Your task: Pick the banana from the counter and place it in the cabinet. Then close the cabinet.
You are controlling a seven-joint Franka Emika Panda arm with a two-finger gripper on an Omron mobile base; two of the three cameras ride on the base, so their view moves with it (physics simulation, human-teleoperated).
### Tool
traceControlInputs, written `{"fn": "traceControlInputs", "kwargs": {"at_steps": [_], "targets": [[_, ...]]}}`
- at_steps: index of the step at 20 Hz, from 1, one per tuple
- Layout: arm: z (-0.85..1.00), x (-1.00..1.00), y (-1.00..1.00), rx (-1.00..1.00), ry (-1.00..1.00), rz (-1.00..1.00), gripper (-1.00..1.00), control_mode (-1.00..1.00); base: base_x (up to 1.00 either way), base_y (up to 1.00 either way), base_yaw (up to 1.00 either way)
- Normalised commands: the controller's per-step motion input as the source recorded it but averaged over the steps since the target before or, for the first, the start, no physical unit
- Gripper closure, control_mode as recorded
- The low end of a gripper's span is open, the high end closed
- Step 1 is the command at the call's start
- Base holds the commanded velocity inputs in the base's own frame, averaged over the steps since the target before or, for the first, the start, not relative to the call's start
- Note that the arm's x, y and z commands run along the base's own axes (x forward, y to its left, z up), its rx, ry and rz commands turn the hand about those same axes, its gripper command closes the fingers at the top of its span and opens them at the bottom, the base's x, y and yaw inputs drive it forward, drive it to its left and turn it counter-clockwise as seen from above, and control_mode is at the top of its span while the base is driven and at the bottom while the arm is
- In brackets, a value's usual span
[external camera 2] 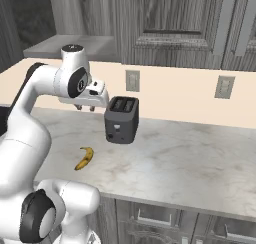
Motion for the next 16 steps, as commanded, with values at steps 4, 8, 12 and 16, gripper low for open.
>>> {"fn": "traceControlInputs", "kwargs": {"at_steps": [4, 8, 12, 16], "targets": [[-0.34, -0.08, 0.07, 0.00, 0.01, 0.00, -1.00, -1.00, 0.00, 0.00, 0.00], [-0.62, -0.17, 0.16, 0.01, 0.01, 0.00, -1.00, -1.00, 0.00, 0.00, 0.00], [-0.63, -0.01, 0.32, 0.04, 0.12, -0.02, -1.00, -1.00, 0.00, 0.00, 0.00], [-0.68, 0.17, 0.43, 0.02, 0.20, -0.06, -1.00, -1.00, 0.00, 0.00, 0.00]]}}
